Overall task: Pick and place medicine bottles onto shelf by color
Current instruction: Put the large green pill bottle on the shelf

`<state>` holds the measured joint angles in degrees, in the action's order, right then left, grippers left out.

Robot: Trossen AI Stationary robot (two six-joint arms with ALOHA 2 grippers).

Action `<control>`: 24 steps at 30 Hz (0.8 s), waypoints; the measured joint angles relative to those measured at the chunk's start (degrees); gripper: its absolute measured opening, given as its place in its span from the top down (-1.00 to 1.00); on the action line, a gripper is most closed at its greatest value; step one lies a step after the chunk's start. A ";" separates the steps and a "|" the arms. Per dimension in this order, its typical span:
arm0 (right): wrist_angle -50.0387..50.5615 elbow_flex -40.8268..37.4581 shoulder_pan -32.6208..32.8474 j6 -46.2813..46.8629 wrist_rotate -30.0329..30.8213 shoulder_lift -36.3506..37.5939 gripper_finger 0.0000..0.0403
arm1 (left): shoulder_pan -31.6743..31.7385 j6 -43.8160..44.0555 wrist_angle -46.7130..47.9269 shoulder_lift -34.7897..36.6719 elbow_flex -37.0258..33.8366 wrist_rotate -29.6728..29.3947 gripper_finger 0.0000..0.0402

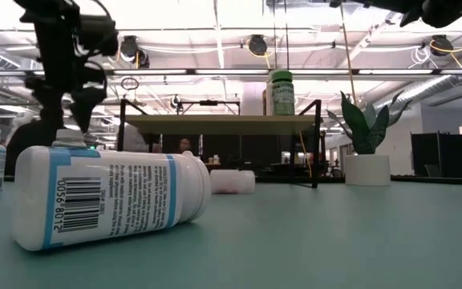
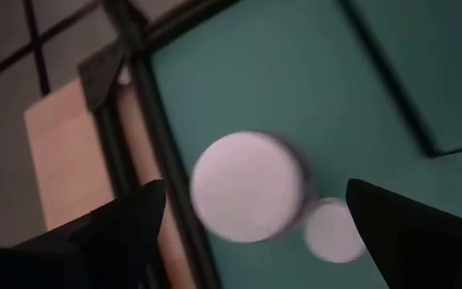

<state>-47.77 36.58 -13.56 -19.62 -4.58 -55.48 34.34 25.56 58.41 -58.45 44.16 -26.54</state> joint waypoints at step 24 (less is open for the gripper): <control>-0.39 0.02 -4.44 1.92 -0.17 0.00 -0.28 | 14.71 -9.71 -6.79 -0.05 -2.93 12.80 -0.33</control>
<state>-48.16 36.60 -18.00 -17.70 -4.75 -55.48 49.05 15.85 51.62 -58.50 41.23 -13.74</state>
